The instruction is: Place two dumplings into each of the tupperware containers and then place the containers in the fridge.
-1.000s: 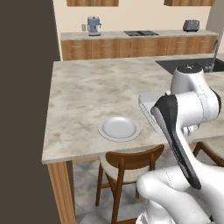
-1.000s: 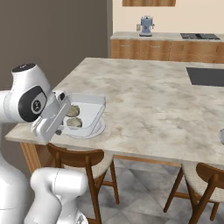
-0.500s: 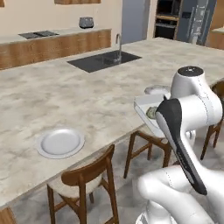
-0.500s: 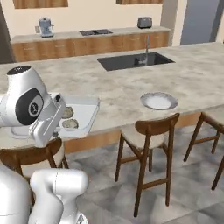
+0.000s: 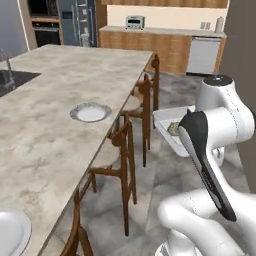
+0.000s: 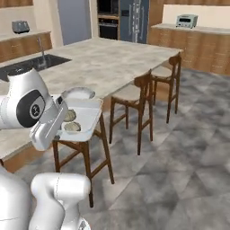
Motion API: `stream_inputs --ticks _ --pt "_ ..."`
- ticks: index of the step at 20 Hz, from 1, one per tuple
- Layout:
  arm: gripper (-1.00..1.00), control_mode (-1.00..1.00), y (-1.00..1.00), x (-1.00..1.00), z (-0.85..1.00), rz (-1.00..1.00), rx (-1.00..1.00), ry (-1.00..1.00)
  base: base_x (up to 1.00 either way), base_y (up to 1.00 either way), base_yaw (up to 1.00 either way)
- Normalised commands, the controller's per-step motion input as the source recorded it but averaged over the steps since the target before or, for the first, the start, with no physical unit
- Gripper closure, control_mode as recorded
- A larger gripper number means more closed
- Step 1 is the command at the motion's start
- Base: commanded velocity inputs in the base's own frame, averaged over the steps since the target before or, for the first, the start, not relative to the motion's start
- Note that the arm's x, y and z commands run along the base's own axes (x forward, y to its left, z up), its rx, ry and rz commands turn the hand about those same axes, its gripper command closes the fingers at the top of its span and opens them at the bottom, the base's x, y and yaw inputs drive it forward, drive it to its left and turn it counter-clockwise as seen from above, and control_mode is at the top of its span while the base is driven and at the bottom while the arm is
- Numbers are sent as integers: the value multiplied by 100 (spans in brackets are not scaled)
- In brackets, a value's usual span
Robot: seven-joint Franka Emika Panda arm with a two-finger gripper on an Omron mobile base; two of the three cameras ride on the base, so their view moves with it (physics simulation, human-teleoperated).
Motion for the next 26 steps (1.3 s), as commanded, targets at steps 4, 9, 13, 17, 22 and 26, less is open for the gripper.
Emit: stream_inputs --ticks 4,9,13,17,22,26 --pt "100 100 0 0 0 0 0 0 39 3 -77" --pt "100 100 0 0 0 0 0 0 80 3 -42" --pt "100 100 0 0 0 0 0 0 100 3 -13" --pt "100 100 0 0 0 0 0 0 100 28 -8" --pt "100 100 0 0 0 0 0 0 100 19 -2" --pt "100 100 0 0 0 0 0 0 100 -16 0"
